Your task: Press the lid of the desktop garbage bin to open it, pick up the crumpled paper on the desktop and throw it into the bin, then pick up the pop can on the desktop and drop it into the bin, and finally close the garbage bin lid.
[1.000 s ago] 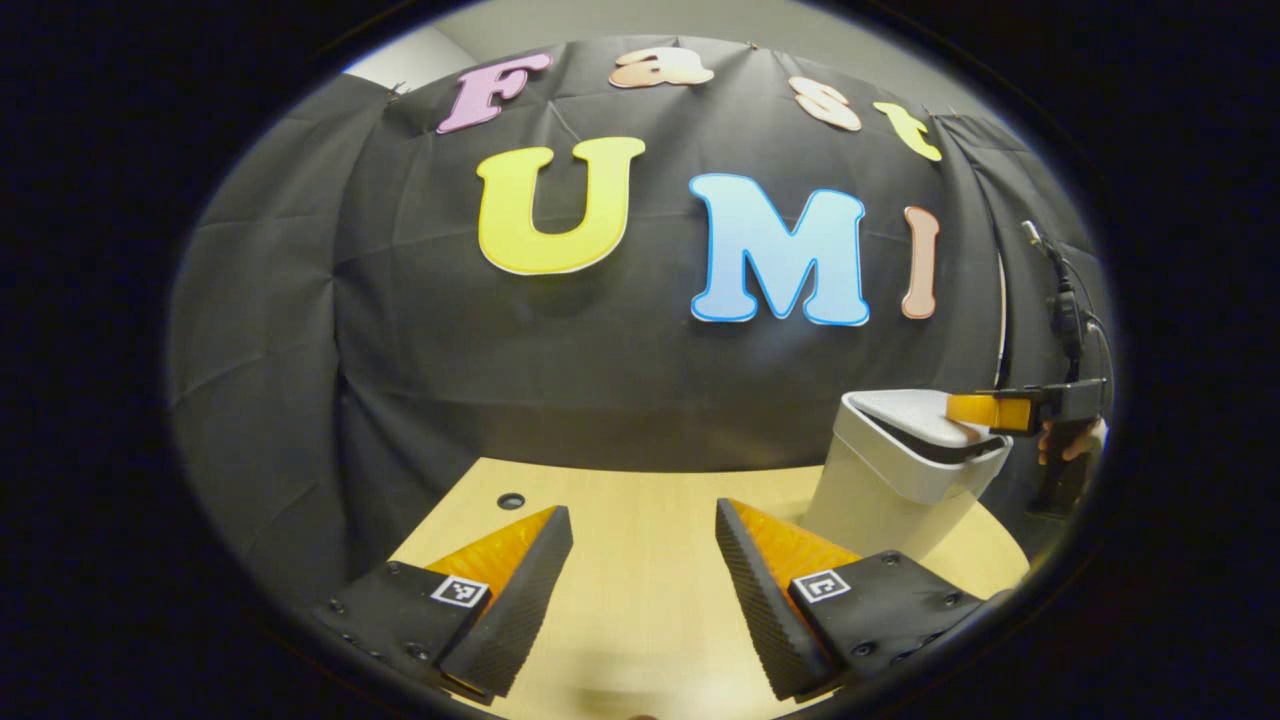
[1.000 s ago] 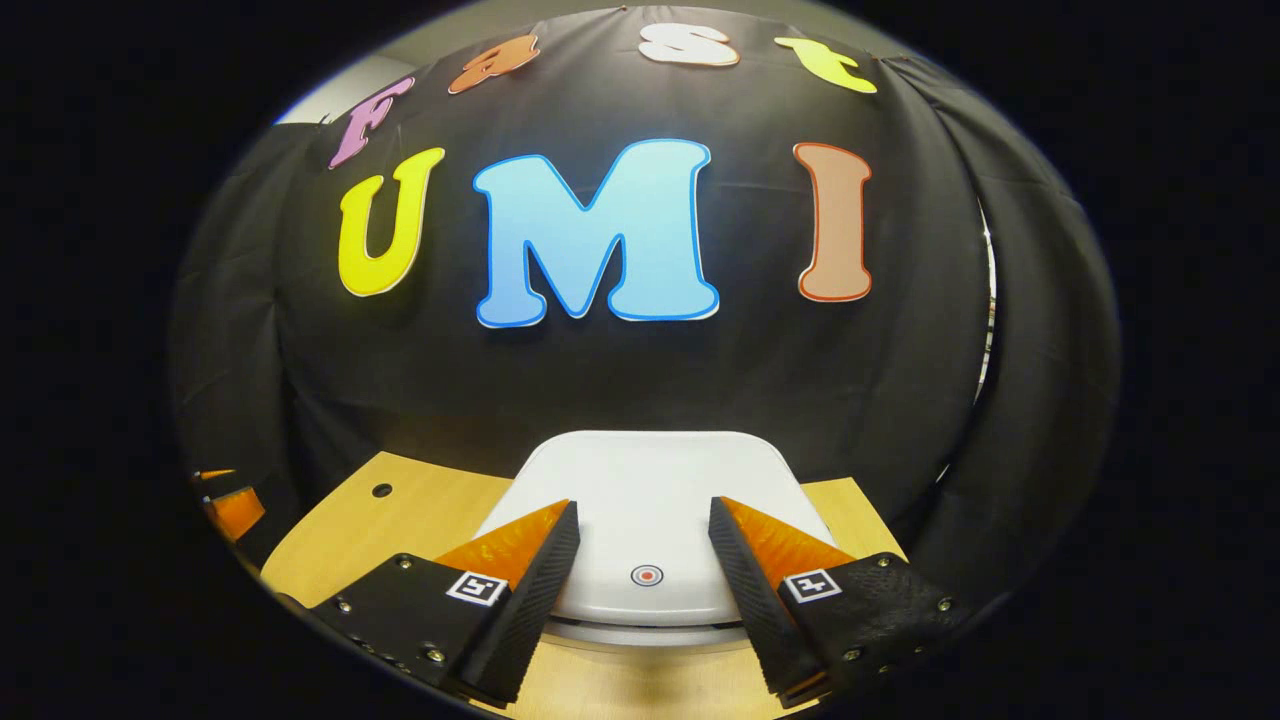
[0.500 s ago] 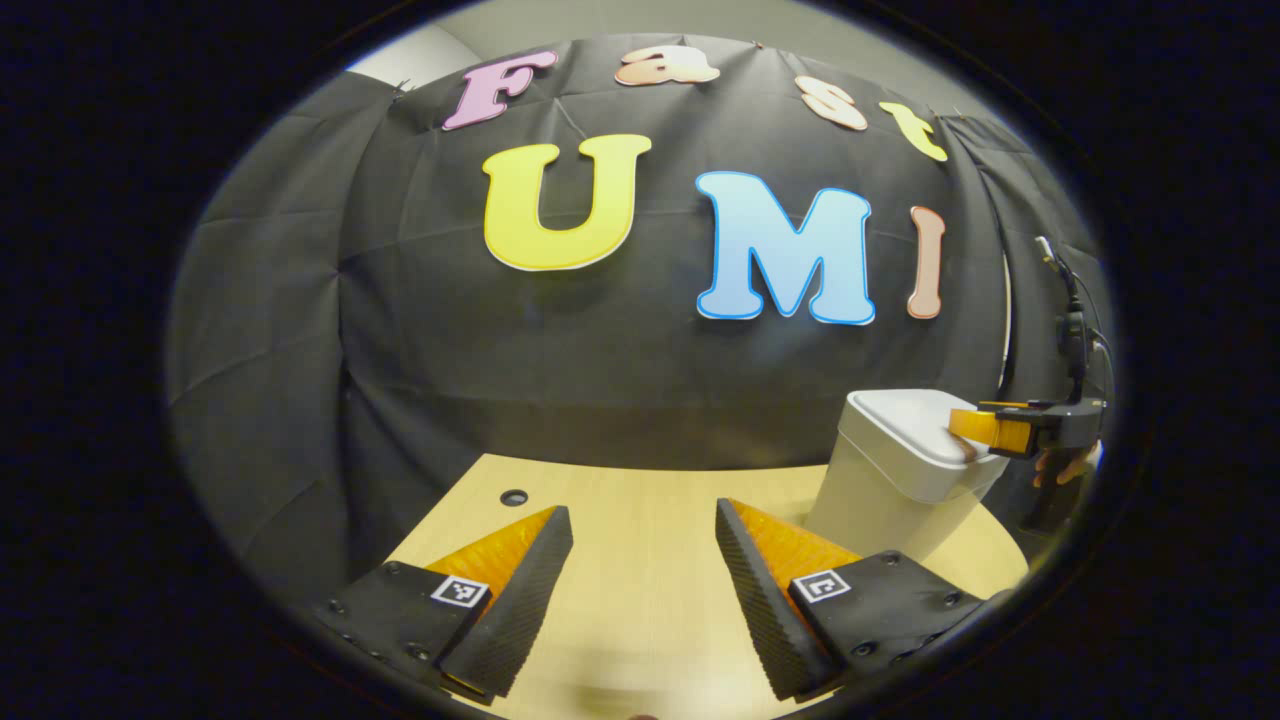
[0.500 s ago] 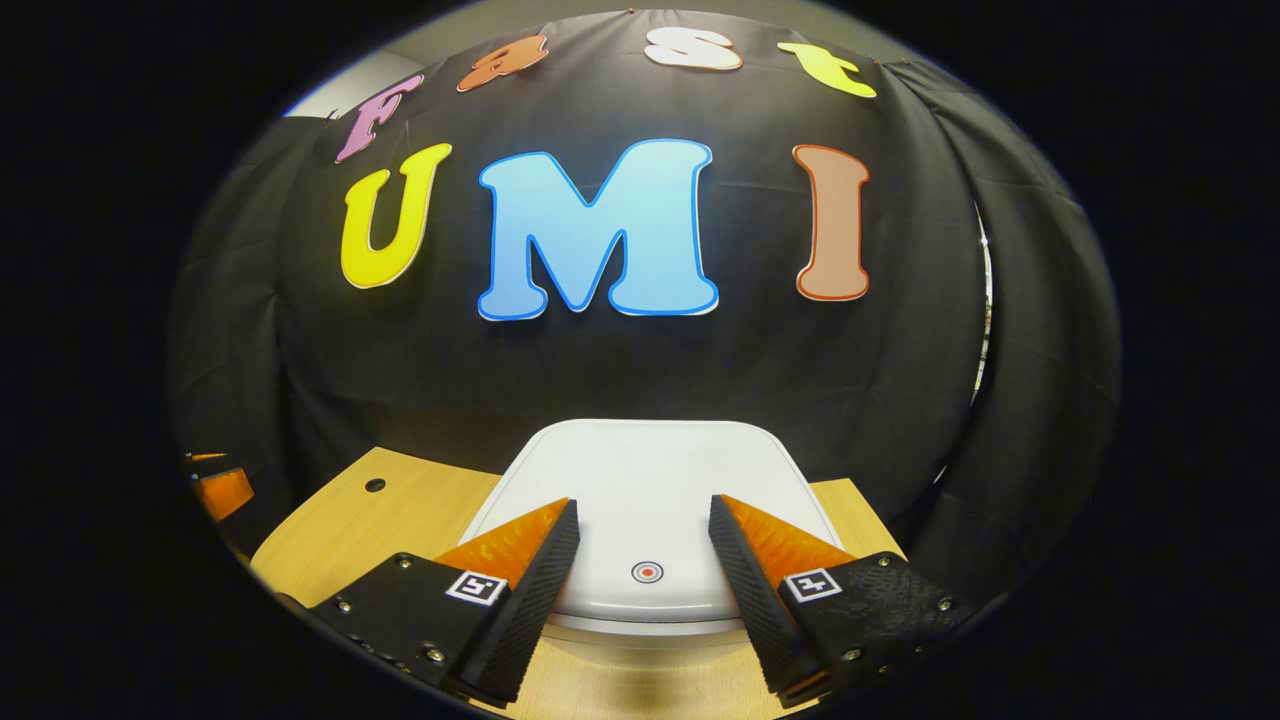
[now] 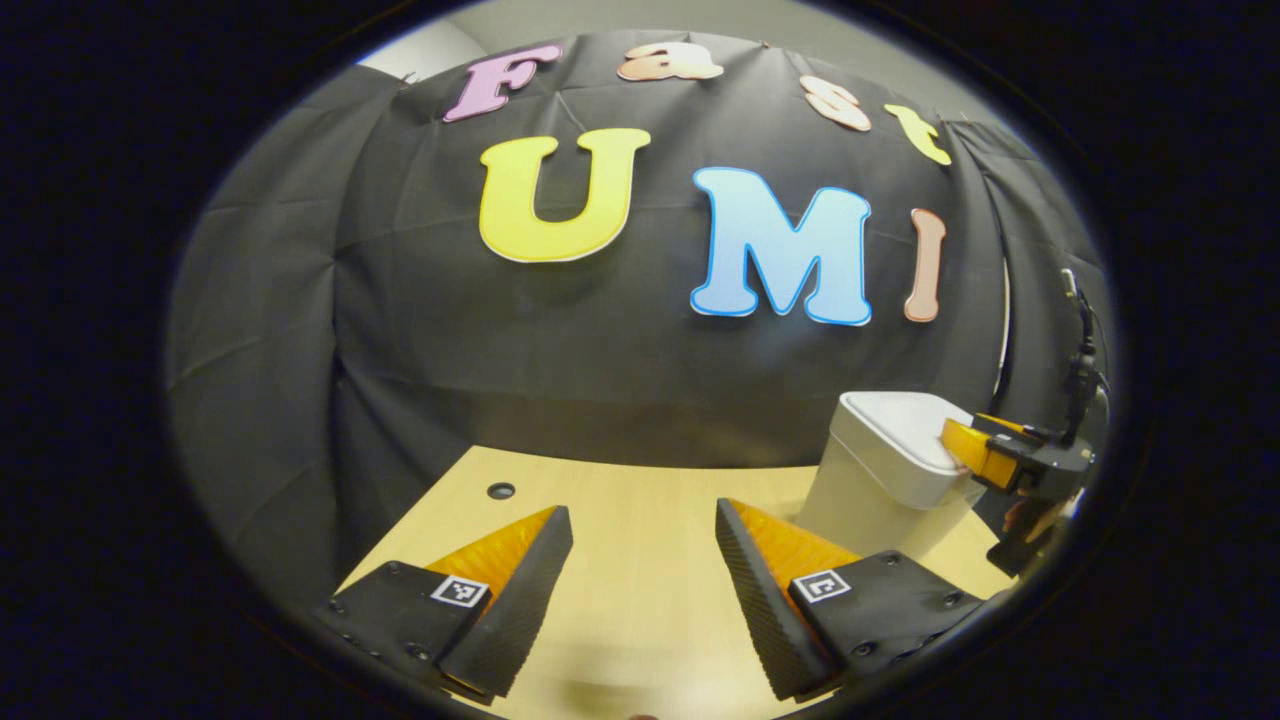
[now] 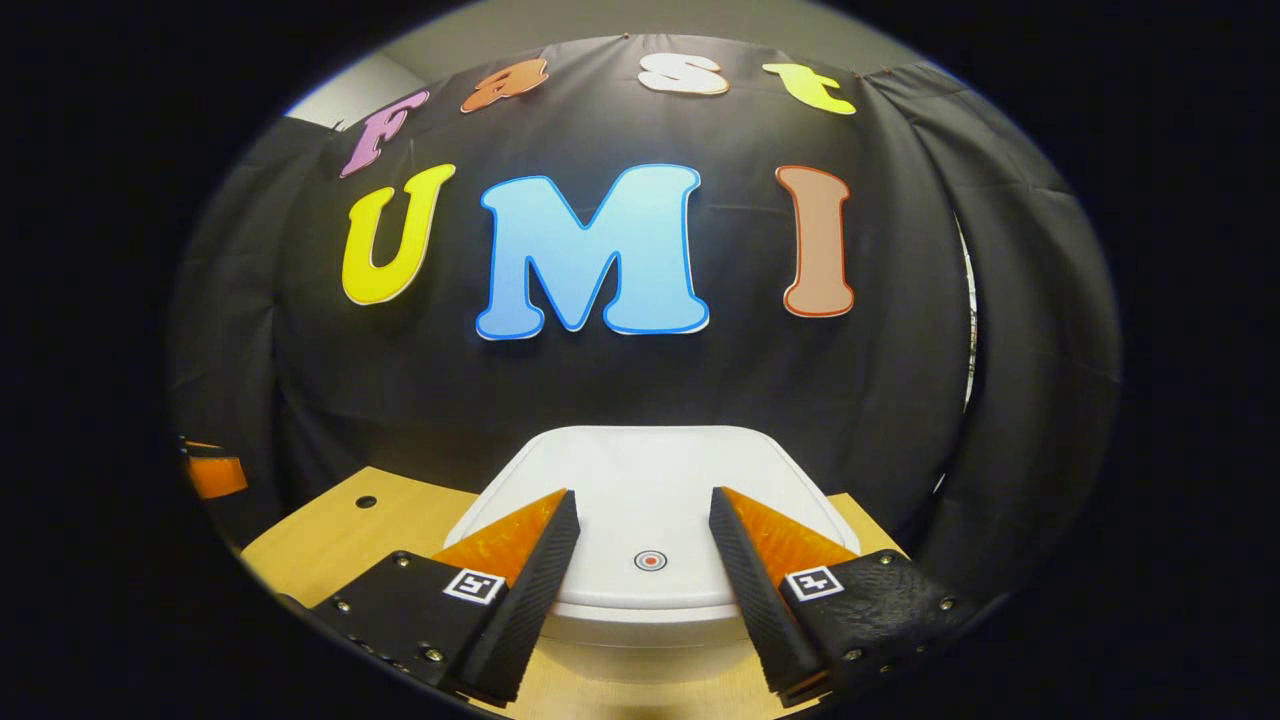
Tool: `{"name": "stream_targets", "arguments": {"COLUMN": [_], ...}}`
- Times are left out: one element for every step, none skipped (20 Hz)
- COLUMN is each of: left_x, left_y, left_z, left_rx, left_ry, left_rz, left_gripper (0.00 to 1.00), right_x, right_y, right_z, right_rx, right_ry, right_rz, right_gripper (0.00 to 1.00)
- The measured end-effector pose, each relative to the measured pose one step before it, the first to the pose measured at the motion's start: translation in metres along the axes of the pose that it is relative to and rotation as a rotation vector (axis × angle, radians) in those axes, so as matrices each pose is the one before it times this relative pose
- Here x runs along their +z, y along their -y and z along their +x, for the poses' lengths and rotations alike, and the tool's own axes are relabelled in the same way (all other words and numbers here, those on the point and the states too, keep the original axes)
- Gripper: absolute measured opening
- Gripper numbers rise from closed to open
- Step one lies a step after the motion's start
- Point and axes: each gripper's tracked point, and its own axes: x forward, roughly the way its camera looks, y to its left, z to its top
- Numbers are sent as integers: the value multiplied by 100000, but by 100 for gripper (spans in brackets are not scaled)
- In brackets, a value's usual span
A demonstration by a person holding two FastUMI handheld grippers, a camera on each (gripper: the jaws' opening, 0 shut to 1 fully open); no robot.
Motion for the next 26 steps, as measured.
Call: {"name": "stream_targets", "arguments": {"left_x": [95, 238, 125, 162, 286, 420, 280, 463, 390, 429, 411, 422, 574, 581, 588, 506, 856, 442, 516, 507, 393, 290, 281, 469, 326, 270], "left_y": [103, -10, -88, 15, -10, -38, -16, 71, 114, 74, 64, 52, 146, 163, 210, 337, 801, 658, 748, 615, 927, 697, 647, 818, 785, 849], "left_z": [-139, -48, -142, -89, -12, 12, -22, 77, 133, 79, 40, 24, 44, -58, -157, -314, -593, -435, -414, -238, -395, -303, -300, -406, -384, -232], "left_rx": [-47, 69, 269, 4, 6, -197, -90, -395, -312, -508, -629, -671, -565, -666, -594, -689, -1962, -1437, -1709, -1317, -1778, -1274, -1178, -1281, -1015, -563], "left_ry": [309, 423, 453, 423, 490, 903, 625, 769, 941, 872, 919, 857, 863, 1011, 1177, 1147, 1765, 1000, 1031, 759, 623, 294, 592, 1018, 876, 523], "left_rz": [210, 325, 393, 235, 133, 175, 104, -56, -87, -2, 61, 184, 266, 349, 540, 648, 668, 142, 414, 126, 15, 319, 515, 362, 265, 374], "left_gripper": [95, 95, 95, 95, 95, 95, 95, 95, 94, 95, 95, 95, 95, 95, 95, 95, 94, 95, 95, 95, 95, 95, 95, 95, 95, 95], "right_x": [87, 230, 19, 276, 33, 175, -7, 48, 16, 36, 146, 523, 595, 901, 776, 844, 1013, 998, 877, 629, 883, 635, 445, 461, 327, 219], "right_y": [82, -23, -65, 57, 3, 32, -6, 30, -131, -173, -112, -169, -280, -353, -497, -561, -854, -682, -498, -399, -448, -55, 68, 67, 240, 482], "right_z": [60, -102, 65, -100, 44, -139, -24, -126, -77, -161, -250, -506, -543, -778, -916, -1031, -1429, -1490, -1282, -1031, -1387, -909, -862, -782, -639, -643], "right_rx": [-312, 238, 311, 229, 102, -273, -204, -176, 128, 238, 216, -119, -286, 34, 258, 568, 850, 176, -523, -422, -839, -983, -1039, -556, -458, -560], "right_ry": [-65, 1101, -113, 831, -396, -46, -830, -645, -767, -978, -609, 271, 1136, 1874, 1775, 1360, 1970, 1615, 1738, 1046, 1584, 1092, 1138, 941, 831, 416], "right_rz": [-47, 1127, 1909, 1087, 823, 534, -415, -839, -99, 189, 601, 591, 201, -58, -339, -459, -513, 43, 627, 701, 867, 360, 453, 557, 504, 466], "right_gripper": [87, 87, 87, 86, 86, 85, 86, 85, 85, 85, 87, 87, 87, 87, 87, 87, 87, 87, 87, 87, 87, 87, 87, 87, 87, 87]}}
